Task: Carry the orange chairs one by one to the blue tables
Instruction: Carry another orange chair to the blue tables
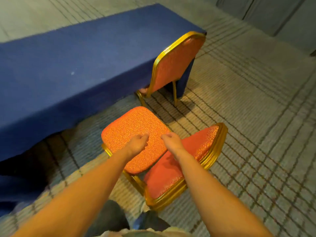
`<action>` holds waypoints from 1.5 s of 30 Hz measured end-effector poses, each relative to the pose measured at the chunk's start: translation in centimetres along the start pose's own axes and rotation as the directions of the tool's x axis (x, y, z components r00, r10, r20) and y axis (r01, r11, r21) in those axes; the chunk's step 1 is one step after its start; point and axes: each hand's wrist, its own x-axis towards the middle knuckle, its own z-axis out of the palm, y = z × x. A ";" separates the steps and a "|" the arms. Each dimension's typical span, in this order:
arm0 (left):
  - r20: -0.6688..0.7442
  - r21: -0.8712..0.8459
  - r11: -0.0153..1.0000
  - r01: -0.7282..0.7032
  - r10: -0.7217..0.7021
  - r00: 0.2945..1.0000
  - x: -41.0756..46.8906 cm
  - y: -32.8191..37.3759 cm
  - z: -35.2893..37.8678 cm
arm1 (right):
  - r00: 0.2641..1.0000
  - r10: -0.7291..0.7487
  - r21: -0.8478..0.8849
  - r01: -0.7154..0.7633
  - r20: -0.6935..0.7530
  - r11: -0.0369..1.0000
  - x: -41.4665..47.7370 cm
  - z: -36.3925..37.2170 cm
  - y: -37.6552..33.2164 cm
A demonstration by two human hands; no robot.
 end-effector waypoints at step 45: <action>-0.187 0.115 0.737 0.666 -0.643 0.743 -0.4 -5.5 11.8 | 0.737 0.433 -0.850 0.496 0.520 0.178 16.1 -10.9 2.5</action>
